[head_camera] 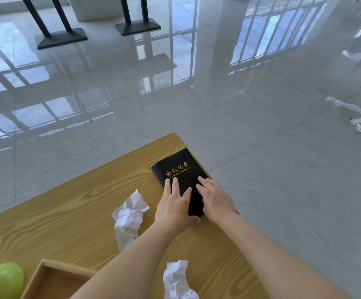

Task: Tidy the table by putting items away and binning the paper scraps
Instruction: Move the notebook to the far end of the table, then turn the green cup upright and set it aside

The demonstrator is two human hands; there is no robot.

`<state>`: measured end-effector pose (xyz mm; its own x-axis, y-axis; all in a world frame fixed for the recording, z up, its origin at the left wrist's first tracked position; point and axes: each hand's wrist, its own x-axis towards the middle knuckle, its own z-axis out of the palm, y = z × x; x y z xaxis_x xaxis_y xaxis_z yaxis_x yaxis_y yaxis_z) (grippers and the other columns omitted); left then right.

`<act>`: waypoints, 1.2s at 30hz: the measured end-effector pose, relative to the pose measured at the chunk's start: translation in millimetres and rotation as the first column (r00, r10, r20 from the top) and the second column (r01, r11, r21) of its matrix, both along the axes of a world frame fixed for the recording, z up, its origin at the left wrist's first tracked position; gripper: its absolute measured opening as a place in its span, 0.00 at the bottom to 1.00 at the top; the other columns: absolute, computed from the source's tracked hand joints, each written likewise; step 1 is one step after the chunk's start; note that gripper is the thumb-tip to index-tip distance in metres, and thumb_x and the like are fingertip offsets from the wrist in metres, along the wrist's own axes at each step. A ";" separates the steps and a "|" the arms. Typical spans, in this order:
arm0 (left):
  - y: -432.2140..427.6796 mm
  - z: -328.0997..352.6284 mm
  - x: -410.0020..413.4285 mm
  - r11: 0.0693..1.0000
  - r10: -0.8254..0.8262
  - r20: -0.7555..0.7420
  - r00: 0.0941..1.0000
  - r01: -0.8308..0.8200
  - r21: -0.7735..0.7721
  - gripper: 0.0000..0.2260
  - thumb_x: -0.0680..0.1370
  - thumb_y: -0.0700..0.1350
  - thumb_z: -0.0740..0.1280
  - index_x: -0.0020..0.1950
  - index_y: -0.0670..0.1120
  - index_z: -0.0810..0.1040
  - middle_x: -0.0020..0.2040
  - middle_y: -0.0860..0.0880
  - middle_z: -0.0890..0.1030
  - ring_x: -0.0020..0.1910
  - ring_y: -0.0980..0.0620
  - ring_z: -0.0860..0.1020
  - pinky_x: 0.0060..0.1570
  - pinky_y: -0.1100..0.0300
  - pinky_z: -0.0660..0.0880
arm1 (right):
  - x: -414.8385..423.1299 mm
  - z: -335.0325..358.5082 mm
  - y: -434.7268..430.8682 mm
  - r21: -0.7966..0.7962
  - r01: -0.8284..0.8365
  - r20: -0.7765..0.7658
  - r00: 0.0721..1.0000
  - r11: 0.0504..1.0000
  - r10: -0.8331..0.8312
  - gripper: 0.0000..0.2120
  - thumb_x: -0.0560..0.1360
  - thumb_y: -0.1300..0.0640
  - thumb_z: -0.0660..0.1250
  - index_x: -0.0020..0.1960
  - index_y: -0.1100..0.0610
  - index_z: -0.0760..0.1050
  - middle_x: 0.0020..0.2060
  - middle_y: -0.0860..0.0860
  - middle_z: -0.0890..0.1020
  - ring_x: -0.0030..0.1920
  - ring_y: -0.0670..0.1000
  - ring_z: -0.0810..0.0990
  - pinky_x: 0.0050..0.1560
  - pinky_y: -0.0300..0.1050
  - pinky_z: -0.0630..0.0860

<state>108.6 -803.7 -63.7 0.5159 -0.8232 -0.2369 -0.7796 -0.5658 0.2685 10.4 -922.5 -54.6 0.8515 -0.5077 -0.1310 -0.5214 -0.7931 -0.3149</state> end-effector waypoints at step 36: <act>320.0 113.0 -1.1 0.854 0.520 0.238 0.820 -0.500 -0.146 0.34 0.77 0.60 0.61 0.79 0.53 0.50 0.80 0.42 0.48 0.78 0.39 0.41 0.76 0.42 0.47 | 67.9 101.7 239.3 0.164 -0.436 0.200 0.893 0.885 0.403 0.22 0.78 0.53 0.68 0.71 0.54 0.71 0.65 0.52 0.78 0.66 0.51 0.74 0.65 0.48 0.71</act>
<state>107.5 -483.8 49.3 0.9005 -0.4346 0.0157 -0.4317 -0.8887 0.1546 78.3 -683.2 47.2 0.9964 -0.0755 -0.0397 -0.0850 -0.8386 -0.5380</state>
